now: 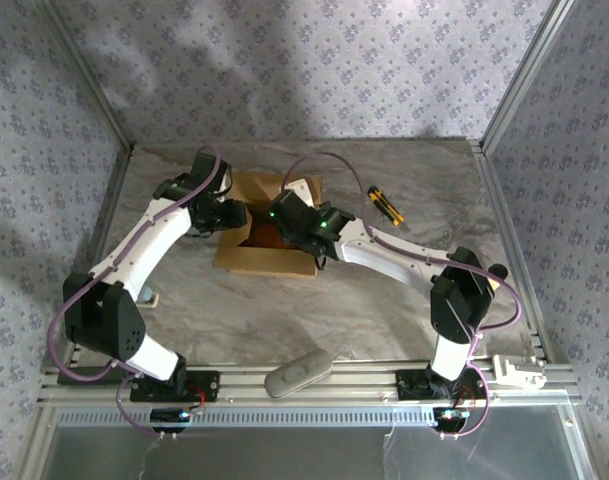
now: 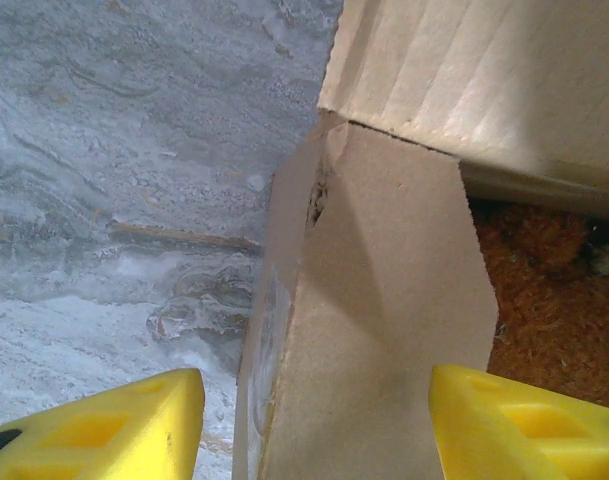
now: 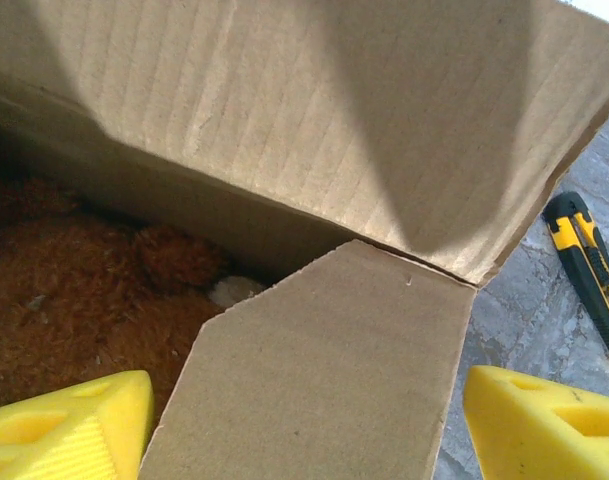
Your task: Unpack the express box
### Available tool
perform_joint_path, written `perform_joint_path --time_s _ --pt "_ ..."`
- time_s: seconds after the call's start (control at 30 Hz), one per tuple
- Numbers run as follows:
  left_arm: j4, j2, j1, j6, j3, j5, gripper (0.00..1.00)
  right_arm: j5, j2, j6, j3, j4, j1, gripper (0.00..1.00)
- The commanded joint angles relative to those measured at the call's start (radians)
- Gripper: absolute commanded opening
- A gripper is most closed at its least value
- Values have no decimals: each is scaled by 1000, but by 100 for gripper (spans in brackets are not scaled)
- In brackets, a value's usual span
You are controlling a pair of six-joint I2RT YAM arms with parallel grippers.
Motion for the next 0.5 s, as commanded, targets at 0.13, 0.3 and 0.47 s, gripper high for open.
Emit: perform_joint_path --time_s 0.13,0.3,0.47 --pt "5 19 6 10 -17 -14 60 73 -15 46 21 -75 11 82" --pt "2 19 7 8 -29 -18 60 50 -37 60 17 -53 26 82" --pt "5 22 7 5 -38 -24 60 17 -6 71 46 -51 34 83"
